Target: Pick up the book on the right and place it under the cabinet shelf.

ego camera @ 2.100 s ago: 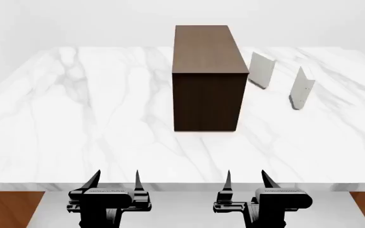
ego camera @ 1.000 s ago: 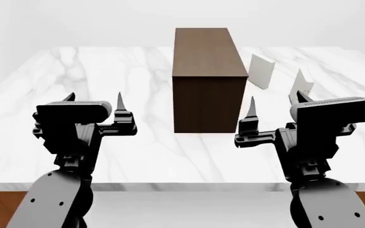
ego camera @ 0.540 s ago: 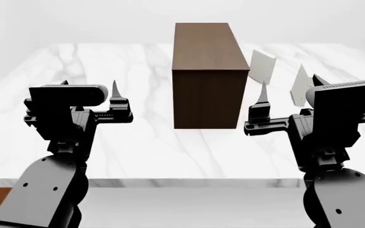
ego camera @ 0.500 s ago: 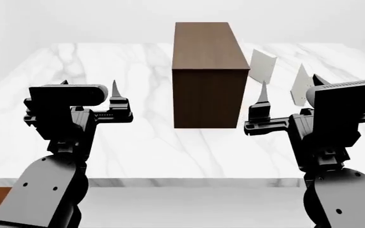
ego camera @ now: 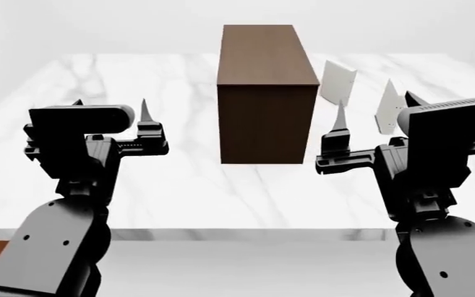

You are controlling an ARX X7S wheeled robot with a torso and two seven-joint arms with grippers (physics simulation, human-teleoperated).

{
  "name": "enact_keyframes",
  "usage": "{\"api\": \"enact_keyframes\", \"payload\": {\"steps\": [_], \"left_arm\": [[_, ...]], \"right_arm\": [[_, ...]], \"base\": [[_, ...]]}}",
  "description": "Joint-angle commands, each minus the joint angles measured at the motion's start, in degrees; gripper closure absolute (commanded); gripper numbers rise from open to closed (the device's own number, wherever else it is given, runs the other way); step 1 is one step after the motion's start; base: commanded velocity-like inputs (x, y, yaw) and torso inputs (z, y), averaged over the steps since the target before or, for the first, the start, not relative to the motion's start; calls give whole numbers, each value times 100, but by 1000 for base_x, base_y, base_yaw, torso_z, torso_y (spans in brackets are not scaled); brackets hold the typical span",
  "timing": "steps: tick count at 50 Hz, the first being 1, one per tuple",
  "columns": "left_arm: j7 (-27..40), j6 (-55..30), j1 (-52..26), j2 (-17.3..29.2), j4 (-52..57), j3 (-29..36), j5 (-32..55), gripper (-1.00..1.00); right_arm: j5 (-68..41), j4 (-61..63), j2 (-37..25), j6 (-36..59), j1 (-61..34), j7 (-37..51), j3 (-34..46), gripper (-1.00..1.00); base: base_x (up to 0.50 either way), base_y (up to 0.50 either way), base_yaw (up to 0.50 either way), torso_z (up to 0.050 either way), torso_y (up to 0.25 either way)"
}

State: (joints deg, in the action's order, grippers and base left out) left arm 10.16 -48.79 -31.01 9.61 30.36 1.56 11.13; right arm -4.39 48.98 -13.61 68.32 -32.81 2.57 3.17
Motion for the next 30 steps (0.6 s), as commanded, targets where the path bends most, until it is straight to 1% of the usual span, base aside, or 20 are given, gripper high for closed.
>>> {"api": "enact_keyframes", "payload": {"steps": [1, 6, 18, 21, 27, 30], "left_arm": [[8, 75, -49, 27, -32, -15, 84, -100], [0, 196, 8, 42, -109, 2, 88, -100], [26, 42, -217, 111, -28, 22, 149, -100], [40, -58, -442, 140, -85, 80, 131, -100], [71, -619, -1145, 138, 65, 121, 239, -100], [104, -759, -1421, 129, 65, 172, 240, -100]], "right_arm": [[-2, 65, -24, 167, -109, 15, -1, -100], [-14, 67, -28, 140, -75, 21, -18, -100], [-57, 150, -61, 366, -264, 22, 6, -100], [-81, 177, -94, 594, -520, -2, 24, -100], [-137, 279, -160, 1156, -1118, -51, 72, -100], [-155, 270, -195, 1315, -1327, -68, 94, -100]], "base": [[0, -461, 0, 0, 0], [0, -462, 0, 0, 0], [0, -462, 0, 0, 0], [0, -456, 0, 0, 0], [0, -457, 0, 0, 0], [0, -430, 0, 0, 0]]}}
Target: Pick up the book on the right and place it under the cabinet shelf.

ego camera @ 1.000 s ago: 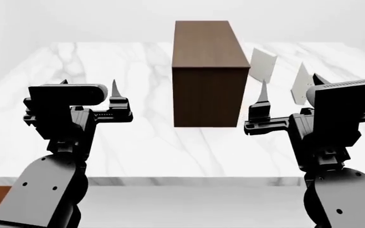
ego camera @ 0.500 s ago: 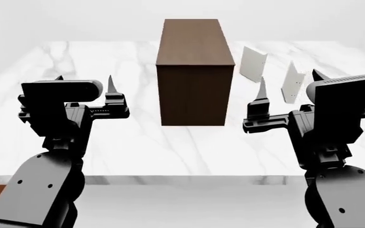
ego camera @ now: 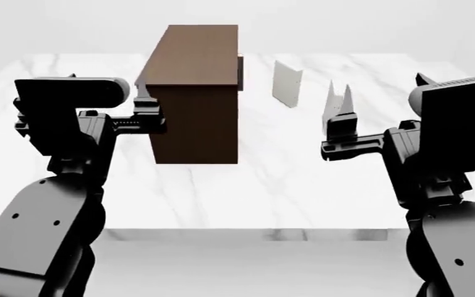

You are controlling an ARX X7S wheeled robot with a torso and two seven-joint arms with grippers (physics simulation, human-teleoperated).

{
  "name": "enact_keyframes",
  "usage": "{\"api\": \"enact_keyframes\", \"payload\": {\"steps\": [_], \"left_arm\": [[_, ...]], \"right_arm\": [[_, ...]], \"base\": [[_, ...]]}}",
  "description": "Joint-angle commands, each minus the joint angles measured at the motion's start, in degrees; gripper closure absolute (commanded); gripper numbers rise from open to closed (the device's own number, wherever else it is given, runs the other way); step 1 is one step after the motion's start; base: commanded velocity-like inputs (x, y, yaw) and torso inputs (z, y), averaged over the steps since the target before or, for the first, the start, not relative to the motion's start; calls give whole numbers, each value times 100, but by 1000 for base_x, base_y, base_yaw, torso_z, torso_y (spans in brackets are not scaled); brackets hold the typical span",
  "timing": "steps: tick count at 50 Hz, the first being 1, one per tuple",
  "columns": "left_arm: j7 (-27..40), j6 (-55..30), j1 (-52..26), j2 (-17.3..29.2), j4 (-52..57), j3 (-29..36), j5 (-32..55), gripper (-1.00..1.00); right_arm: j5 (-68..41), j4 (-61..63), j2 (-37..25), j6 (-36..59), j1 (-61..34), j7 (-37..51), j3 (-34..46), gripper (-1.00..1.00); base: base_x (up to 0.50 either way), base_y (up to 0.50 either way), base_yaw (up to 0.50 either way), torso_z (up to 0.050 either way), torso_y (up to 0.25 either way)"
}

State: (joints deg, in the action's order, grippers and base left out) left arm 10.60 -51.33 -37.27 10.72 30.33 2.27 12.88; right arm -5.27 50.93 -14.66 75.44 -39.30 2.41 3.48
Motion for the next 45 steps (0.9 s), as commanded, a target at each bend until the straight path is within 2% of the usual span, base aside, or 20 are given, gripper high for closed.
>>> {"api": "enact_keyframes", "payload": {"steps": [1, 14, 38, 45], "left_arm": [[70, -525, -857, 18, 65, 118, 61, -100], [129, -673, -1285, 12, -91, 3, 132, -100], [128, -469, -1127, 78, -180, -8, 207, -100], [141, -497, -1132, 108, -133, -16, 237, -100]], "right_arm": [[-69, 71, -101, 626, -713, -52, 73, -100], [-102, 47, -178, 857, -1116, -58, 128, -100], [-157, 3, -172, 891, -1306, -2, 263, -100], [-182, 62, -191, 811, -1297, -9, 283, -100]], "base": [[0, -406, 0, 0, 0], [0, -408, 0, 0, 0], [0, -406, 0, 0, 0], [119, -36, 0, 0, 0]]}}
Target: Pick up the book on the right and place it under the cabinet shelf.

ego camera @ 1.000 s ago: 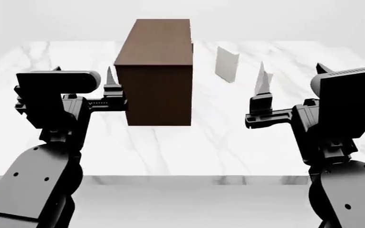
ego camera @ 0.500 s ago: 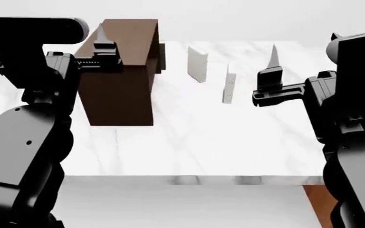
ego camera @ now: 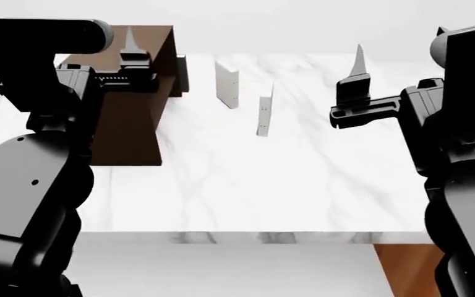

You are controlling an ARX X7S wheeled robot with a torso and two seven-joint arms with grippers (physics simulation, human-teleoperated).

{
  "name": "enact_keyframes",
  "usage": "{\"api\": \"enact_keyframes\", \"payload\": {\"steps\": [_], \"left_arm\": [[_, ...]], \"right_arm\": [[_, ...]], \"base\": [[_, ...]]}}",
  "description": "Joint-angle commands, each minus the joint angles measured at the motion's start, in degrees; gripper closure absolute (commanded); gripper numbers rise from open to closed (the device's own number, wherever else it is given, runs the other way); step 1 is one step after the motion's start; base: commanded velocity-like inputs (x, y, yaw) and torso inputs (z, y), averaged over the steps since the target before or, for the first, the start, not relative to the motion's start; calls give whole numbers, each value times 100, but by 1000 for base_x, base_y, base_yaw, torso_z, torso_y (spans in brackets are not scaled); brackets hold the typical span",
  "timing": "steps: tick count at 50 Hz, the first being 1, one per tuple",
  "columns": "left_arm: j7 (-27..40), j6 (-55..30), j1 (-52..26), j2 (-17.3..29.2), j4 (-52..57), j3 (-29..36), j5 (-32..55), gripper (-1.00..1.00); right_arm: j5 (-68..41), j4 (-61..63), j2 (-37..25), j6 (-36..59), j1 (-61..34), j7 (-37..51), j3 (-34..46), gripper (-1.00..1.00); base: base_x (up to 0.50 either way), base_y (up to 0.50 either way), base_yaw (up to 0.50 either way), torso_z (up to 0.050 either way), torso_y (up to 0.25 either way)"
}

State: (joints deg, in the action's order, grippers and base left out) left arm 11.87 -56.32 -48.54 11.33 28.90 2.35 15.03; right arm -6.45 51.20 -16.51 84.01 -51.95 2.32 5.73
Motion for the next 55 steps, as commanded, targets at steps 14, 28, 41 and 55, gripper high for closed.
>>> {"api": "enact_keyframes", "payload": {"steps": [14, 28, 41, 55], "left_arm": [[48, -35, -30, 99, 35, -24, 60, -100], [74, -7, -77, 131, -8, -26, 90, -100], [101, -52, -142, 170, 13, -43, 136, -100], [121, -21, -131, 202, -11, -27, 165, -100]], "right_arm": [[-101, 65, -48, -32, -31, 23, 150, -100], [-122, 16, -27, -93, 6, 54, 125, -100], [-153, 15, -24, -65, -29, 73, 129, -100], [-180, 5, -33, -57, -70, 102, 151, -100]], "base": [[236, 89, 0, 0, 0], [238, 107, 0, 0, 0], [232, 2, 0, 0, 0], [233, 23, 0, 0, 1]]}}
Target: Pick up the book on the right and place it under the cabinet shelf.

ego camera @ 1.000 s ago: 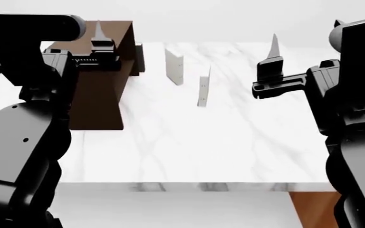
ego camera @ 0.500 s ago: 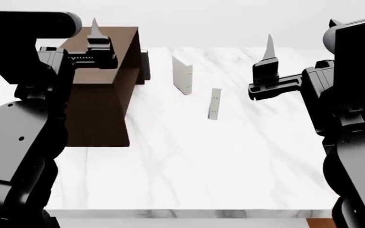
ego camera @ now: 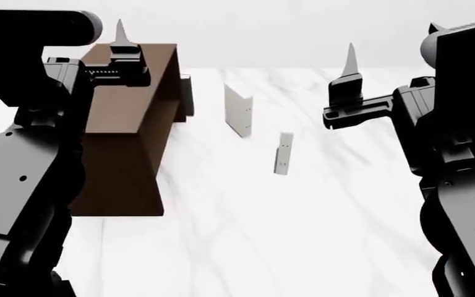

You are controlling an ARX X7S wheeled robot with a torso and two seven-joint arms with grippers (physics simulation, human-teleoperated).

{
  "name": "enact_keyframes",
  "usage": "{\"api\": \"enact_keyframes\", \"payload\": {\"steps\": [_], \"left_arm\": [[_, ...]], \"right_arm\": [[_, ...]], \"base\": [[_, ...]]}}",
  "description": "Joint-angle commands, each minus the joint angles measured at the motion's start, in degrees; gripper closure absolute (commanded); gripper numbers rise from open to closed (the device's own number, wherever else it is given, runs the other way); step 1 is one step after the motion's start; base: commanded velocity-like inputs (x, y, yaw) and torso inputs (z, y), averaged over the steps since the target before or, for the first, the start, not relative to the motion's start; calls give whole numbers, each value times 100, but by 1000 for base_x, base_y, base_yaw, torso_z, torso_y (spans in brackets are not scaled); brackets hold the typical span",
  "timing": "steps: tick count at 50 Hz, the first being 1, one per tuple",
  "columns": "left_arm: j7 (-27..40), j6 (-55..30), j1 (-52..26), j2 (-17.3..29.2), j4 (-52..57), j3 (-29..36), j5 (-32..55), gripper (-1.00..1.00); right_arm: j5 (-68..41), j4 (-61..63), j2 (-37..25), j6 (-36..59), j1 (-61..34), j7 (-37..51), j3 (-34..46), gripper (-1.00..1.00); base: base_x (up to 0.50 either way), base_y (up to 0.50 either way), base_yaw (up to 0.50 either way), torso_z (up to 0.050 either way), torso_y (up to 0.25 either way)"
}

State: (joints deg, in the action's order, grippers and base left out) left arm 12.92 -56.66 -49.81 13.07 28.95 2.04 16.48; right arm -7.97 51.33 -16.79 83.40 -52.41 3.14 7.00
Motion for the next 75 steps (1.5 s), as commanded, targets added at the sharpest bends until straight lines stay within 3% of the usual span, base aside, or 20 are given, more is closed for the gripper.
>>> {"api": "enact_keyframes", "payload": {"steps": [1, 39, 62, 71, 73, 75], "left_arm": [[15, 20, -3, 31, -20, 6, 21, -100], [86, 44, 5, 82, -30, 53, 115, -100], [142, -13, -48, 108, 11, 93, 180, -100], [170, -69, -72, 133, 66, 71, 216, -100], [176, -100, -81, 144, 99, 51, 233, -100], [186, -139, -96, 157, 135, 23, 250, -100]], "right_arm": [[-29, -11, -8, -1, -24, 24, 31, -100], [-99, -20, -13, -76, 43, 87, -42, -100], [-123, 7, -18, -72, 59, 157, -102, -100], [-315, -57, 185, 652, -382, 156, -428, -100], [-1283, -336, 20, 658, -517, 799, -684, -100], [-3002, -825, -446, 658, -817, 2468, -1060, -100]], "base": [[234, 125, 0, 0, 0], [266, 196, 0, 0, 1], [256, 33, 0, 0, 1], [0, 0, 0, 0, 1], [0, 0, 0, 0, 0], [0, 0, 0, 0, 0]]}}
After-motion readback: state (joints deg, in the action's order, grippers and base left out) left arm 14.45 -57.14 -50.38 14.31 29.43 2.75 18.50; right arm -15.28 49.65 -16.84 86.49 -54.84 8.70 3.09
